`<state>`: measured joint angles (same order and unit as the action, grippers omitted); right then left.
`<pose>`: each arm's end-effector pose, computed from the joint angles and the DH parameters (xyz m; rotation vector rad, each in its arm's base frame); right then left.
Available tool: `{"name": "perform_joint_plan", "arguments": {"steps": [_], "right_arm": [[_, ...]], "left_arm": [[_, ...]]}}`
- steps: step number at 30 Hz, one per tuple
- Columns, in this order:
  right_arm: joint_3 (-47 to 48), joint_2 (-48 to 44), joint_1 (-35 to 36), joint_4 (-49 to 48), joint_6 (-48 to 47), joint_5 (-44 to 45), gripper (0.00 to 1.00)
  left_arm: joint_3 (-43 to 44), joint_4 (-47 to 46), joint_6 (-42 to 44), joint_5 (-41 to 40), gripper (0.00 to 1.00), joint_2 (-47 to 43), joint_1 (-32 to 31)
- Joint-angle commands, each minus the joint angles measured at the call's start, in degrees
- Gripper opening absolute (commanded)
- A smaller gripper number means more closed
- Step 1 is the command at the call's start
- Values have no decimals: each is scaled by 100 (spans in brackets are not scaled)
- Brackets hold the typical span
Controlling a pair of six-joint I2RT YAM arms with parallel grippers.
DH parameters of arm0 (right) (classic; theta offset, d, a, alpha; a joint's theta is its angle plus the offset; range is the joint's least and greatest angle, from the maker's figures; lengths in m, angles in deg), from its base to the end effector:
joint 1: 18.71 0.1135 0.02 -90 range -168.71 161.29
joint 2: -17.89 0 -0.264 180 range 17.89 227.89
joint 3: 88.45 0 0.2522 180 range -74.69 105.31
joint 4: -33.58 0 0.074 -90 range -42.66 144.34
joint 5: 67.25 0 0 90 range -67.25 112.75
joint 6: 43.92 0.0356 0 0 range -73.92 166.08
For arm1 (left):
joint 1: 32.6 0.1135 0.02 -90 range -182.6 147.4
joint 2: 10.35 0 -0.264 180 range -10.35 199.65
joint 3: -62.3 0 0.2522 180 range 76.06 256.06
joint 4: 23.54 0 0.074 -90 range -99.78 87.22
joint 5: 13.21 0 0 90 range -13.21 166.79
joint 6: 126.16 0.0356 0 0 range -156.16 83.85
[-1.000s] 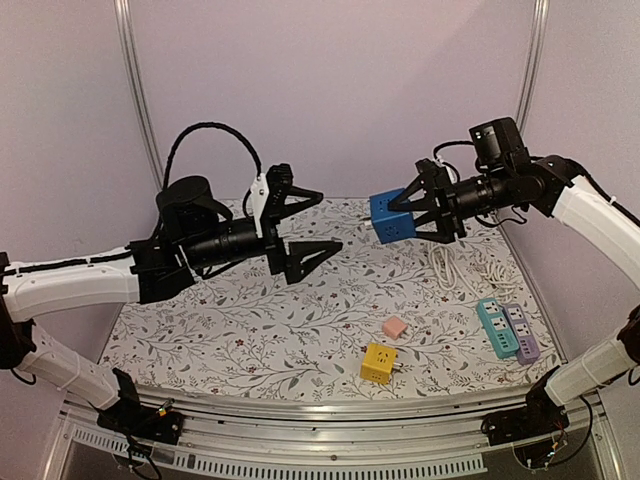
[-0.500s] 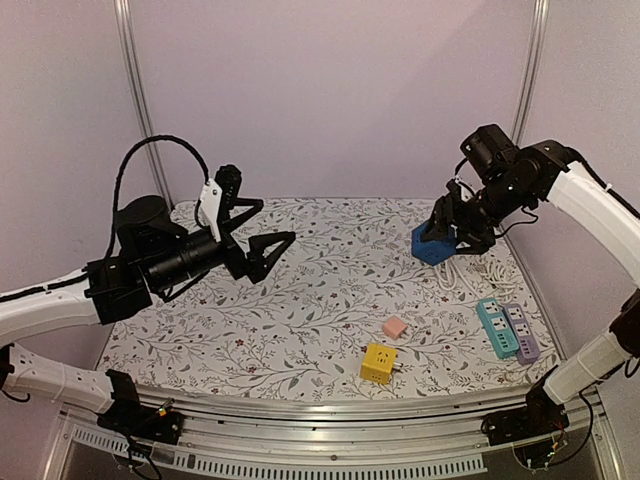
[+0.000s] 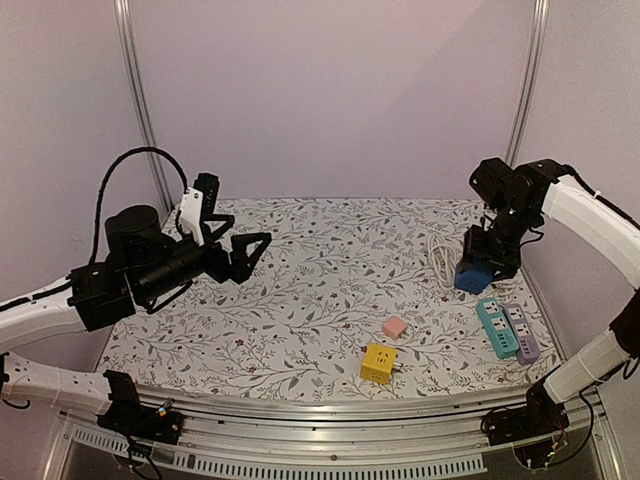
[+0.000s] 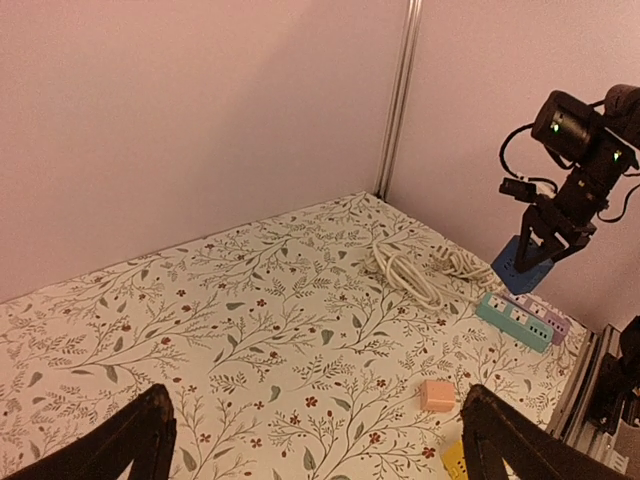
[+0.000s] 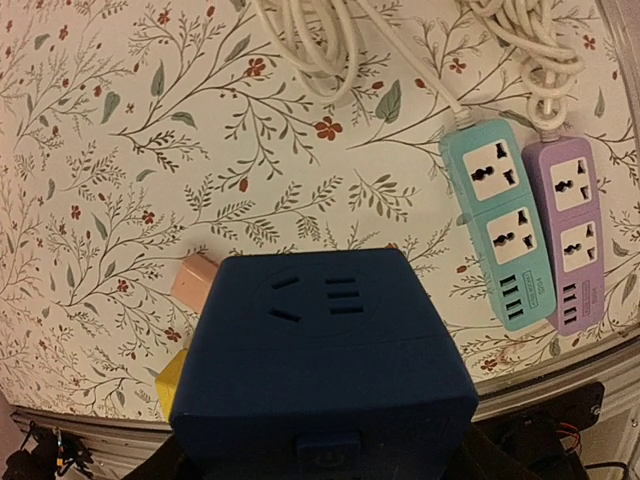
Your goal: Insert the plug
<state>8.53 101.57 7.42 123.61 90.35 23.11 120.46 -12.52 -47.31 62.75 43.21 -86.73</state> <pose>0.2349 0.1150 0.3272 0.4650 2.9058 0.1898 0.1373 -0.1752 0.3340 0.4516 1.6613 -0.6475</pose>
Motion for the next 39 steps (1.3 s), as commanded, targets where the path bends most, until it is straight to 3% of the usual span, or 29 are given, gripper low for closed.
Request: {"name": "perform_joint_plan", "arguments": {"steps": [1, 7, 13, 25, 31, 39], "right_arm": [[-401, -497, -621, 202, 226, 369, 0], [-689, -673, -1511, 277, 166, 829, 0], [-1210, -792, -2209, -150, -27, 593, 0], [-1542, -360, -3126, -1152, -564, -1091, 0], [-1563, 35, -3516, -1311, -797, -1533, 0], [-1528, 387, -3579, -1230, -951, -1573, 0]], "left_arm": [[70, 678, -674, -281, 99, 60, -4], [270, 1076, -914, -147, 99, 186, -2], [263, 1181, -1019, 187, 100, 234, -10], [763, 1502, -2085, 949, 99, 1052, -43], [1360, 2055, -2386, 1224, 99, 1899, -232], [1359, 2035, -2632, 1173, 99, 2159, -453]]}}
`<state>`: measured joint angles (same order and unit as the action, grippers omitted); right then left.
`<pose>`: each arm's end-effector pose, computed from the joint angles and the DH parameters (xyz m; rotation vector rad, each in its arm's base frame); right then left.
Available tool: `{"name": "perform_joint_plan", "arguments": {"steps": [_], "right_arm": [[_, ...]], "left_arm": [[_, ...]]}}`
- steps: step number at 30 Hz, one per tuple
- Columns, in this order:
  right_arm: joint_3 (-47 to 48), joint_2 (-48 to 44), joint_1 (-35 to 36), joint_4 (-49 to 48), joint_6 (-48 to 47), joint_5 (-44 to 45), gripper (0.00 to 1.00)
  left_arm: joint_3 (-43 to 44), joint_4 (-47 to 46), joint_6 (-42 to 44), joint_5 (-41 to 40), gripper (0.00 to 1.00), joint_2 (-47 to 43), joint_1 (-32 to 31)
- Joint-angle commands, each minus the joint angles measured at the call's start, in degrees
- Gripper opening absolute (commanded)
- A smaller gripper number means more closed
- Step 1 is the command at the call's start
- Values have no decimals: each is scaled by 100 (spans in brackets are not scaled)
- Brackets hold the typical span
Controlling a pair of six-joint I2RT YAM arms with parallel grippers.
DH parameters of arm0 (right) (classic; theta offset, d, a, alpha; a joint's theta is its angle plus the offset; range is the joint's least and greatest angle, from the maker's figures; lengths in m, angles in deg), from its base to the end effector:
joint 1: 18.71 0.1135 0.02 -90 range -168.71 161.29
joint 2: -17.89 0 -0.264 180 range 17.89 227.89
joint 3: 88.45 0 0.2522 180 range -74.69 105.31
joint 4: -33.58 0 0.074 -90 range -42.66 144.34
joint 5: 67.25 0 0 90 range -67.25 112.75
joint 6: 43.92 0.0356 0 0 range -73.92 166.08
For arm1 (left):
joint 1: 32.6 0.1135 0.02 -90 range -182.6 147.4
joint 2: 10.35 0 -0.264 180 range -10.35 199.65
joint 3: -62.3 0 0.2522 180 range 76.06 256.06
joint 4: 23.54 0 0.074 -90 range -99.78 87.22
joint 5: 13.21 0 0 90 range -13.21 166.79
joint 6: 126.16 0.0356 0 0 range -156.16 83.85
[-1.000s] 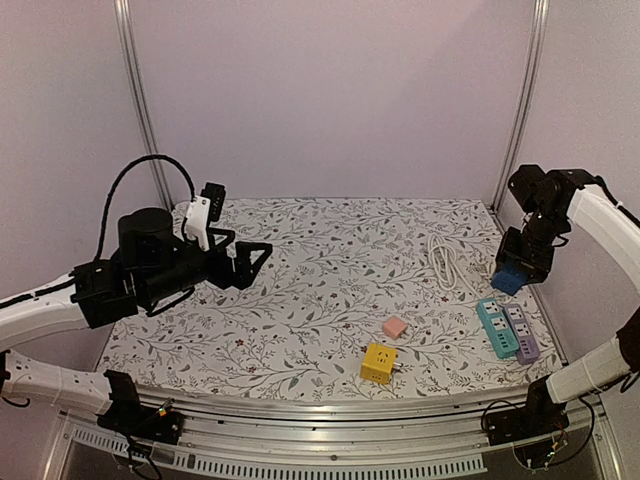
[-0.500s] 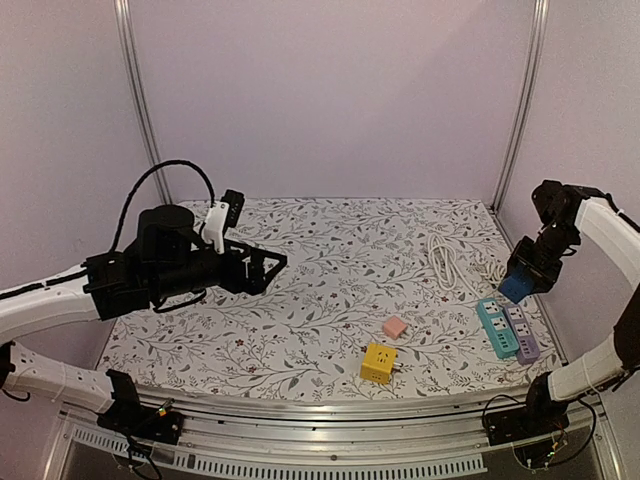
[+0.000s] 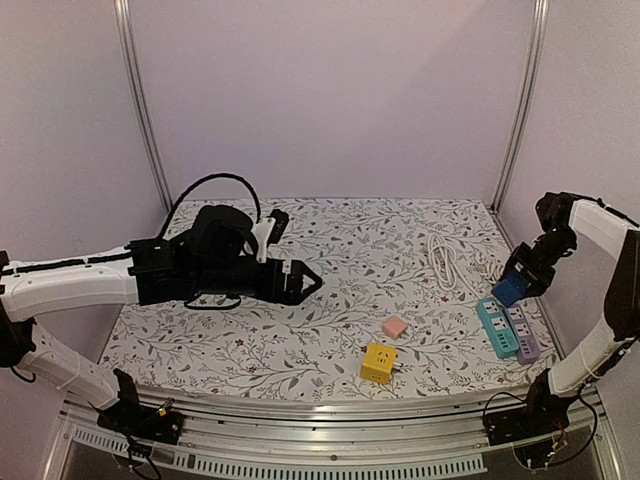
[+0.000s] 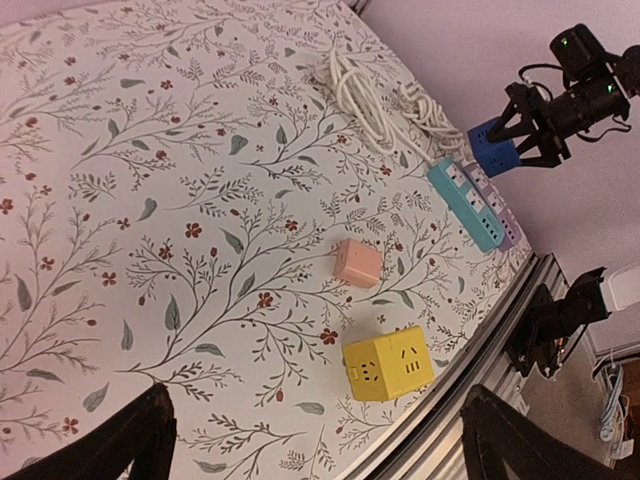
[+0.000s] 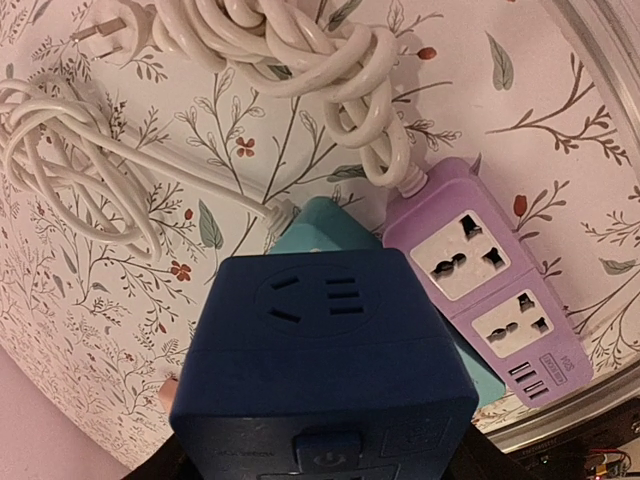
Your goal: Insert the plug
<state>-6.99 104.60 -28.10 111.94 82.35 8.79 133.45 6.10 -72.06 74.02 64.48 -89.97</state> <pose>0.2659 -0.0353 0.2461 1.1694 2.8318 0.4046 0.1601 -0.2468 0.2919 0.3970 2.2542 -0.8594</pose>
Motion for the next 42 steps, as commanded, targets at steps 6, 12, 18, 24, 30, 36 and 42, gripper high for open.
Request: {"name": "perform_joint_plan", "arguments": {"steps": [6, 12, 18, 24, 30, 36, 42], "right_arm": [[73, 178, -45, -28, -205, -108, 0], [221, 70, -41, 85, -796, -4, 0], [274, -702, 43, -394, -1447, 44, 0], [327, -1306, 730, -907, -2407, 574, 0], [332, -1557, 1602, -1138, -3912, 1350, 0], [272, -1610, 1653, -935, -5955, 469, 0], [-88, -1913, 1652, -909, -7592, -229, 0]], "left_arm": [[10, 153, -74, 1, 99, 37, -152], [-19, 115, 179, -55, 99, 25, -158], [-26, -170, 671, -46, 99, 32, -161], [21, -663, 1375, 438, 99, 157, -161], [264, -691, 1704, 764, 99, 381, -161], [317, -696, 1768, 880, 100, 371, -161], [198, -769, 2084, 893, 99, 210, -192]]}}
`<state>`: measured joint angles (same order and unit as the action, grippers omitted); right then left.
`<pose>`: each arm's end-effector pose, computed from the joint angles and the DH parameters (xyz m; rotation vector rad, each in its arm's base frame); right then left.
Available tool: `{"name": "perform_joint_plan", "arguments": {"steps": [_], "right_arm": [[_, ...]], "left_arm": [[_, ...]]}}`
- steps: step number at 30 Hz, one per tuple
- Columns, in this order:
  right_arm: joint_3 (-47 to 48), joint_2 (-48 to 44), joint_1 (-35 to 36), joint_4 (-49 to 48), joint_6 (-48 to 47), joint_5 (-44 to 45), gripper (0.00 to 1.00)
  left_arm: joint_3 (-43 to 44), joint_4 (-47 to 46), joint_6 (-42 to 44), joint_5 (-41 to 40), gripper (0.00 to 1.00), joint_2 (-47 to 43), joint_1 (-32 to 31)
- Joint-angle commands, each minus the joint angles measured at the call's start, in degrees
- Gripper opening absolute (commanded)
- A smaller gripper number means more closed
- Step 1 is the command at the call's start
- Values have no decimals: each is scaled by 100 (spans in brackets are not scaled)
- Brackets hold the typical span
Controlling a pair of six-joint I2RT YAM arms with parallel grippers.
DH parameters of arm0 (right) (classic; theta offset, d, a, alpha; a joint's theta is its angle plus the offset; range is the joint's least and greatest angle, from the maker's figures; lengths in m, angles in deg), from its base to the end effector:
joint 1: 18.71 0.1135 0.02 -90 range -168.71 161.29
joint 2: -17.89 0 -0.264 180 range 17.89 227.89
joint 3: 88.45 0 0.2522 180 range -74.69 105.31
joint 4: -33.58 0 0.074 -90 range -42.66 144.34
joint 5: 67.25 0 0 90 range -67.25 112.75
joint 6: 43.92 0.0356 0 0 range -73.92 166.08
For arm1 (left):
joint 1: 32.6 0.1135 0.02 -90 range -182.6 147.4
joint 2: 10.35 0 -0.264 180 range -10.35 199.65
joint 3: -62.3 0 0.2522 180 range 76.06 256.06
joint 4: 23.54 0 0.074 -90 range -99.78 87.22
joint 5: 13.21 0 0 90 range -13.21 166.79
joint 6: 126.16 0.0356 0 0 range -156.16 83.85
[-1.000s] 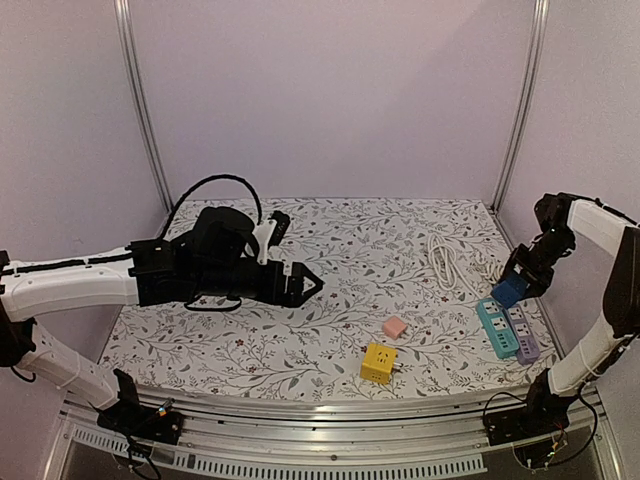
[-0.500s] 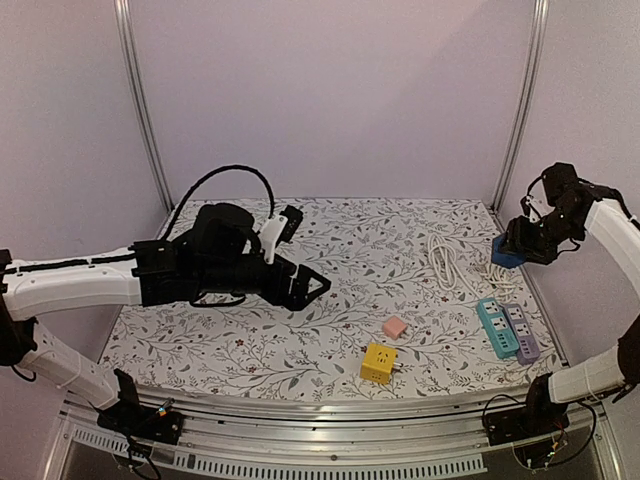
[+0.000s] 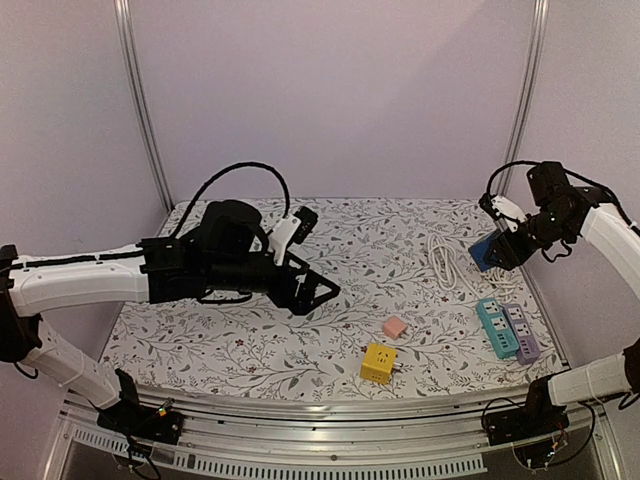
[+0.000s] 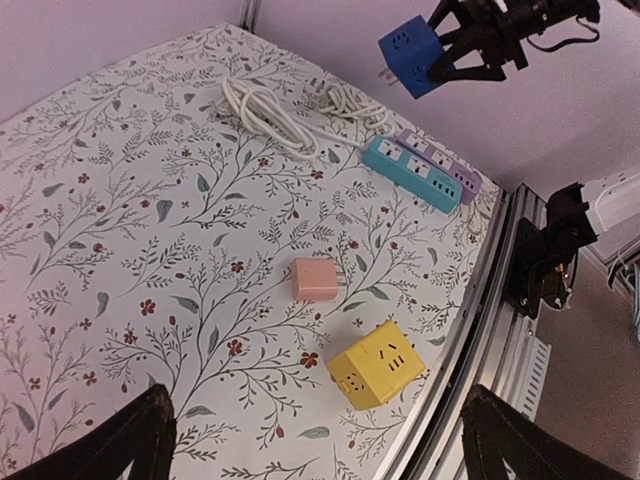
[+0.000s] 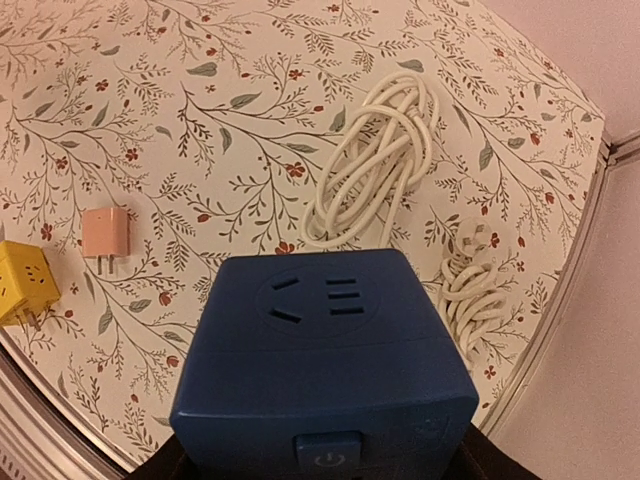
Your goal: Insert the plug
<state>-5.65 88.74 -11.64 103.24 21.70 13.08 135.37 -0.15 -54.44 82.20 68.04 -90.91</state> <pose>0.2359 0.0353 0.3229 -0.7537 2.4457 0.1025 0.1621 -0.2689 0.2961 0.8109 2.0463 -0.8894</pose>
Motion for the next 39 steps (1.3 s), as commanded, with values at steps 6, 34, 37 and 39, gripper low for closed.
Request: {"name": "perform_joint_plan", "arguments": {"steps": [6, 34, 37, 39], "right_arm": [[-229, -497, 223, -113, -1786, -1518, 0], [910, 14, 3583, -188, -1401, -1382, 0], [922, -52, 3598, -288, -1356, -1380, 0], [935, -62, 3625, -294, -1350, -1368, 0]], "left_arm": [[-179, -619, 1146, 801, 100, -138, -102], [1907, -731, 3520, 2632, 91, 2032, -63], [1812, -856, 3392, 2564, 89, 2047, -99], [1795, -1082, 3316, 2509, 87, 2064, -110]]}}
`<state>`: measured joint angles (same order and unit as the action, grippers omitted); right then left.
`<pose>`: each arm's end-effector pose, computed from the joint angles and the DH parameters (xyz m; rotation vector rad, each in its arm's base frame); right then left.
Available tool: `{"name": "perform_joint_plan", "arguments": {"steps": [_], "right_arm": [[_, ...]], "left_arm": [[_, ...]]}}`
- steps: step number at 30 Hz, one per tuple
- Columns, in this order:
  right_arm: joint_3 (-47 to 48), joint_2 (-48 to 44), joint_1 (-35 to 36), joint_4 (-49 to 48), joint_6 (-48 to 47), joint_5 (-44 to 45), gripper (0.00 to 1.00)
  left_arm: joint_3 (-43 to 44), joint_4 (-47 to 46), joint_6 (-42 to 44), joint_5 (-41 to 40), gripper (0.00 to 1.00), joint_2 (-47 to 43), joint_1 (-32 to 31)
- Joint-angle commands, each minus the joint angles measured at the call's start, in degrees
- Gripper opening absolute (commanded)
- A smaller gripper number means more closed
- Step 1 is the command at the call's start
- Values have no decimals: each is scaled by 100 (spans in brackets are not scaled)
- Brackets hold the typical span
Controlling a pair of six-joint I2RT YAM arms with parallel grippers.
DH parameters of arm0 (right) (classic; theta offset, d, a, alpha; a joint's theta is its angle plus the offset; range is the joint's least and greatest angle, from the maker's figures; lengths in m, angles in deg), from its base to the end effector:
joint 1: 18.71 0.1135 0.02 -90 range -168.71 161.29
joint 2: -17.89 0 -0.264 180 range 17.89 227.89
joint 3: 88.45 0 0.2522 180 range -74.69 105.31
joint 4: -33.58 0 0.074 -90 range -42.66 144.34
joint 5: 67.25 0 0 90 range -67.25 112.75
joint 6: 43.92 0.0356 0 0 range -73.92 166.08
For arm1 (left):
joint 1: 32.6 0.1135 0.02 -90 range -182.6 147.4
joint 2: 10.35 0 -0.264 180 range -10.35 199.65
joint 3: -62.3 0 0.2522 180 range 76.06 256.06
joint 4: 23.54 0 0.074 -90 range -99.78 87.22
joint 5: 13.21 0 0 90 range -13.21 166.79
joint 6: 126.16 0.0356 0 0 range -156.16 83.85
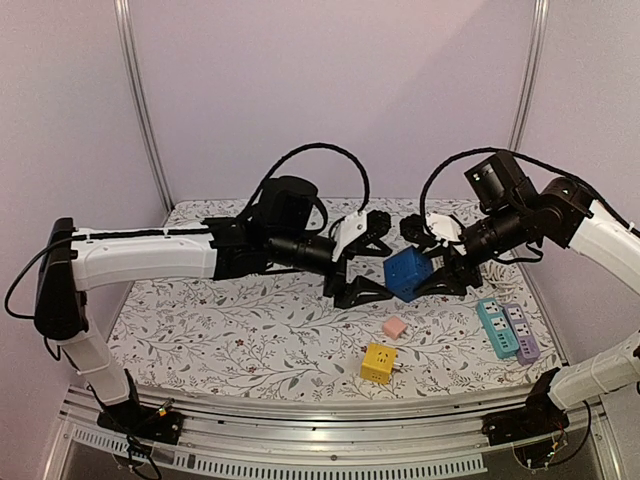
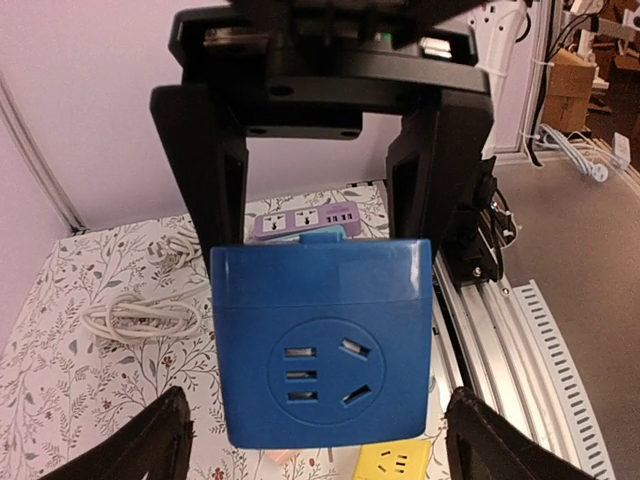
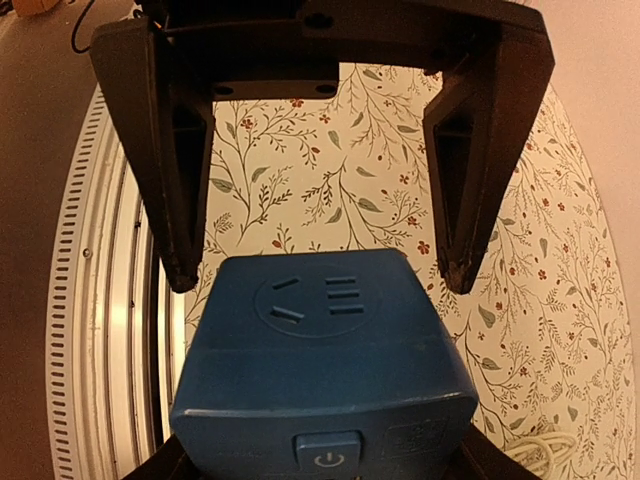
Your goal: Insert the plug
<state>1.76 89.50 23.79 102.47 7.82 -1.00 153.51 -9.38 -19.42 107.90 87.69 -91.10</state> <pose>0.1701 0.1753 0.3625 -1.7030 1.7196 0.5393 0.1959 -0.3548 0.3075 1.5086 1.3369 -1.0000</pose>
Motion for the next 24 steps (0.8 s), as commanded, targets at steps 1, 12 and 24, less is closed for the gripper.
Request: {"name": "perform_joint_plan", "arguments": {"steps": [1, 12, 24], "right_arm": [[195, -139, 101, -214, 38, 49, 0], [107, -279, 115, -569, 251, 10, 0], [107, -297, 123, -363, 299, 18, 0]], "left_arm": [[-13, -245, -214, -76, 84, 126, -99], [51, -328, -185, -215, 78, 260, -127], [-94, -773, -196, -263, 83, 150, -150]]}}
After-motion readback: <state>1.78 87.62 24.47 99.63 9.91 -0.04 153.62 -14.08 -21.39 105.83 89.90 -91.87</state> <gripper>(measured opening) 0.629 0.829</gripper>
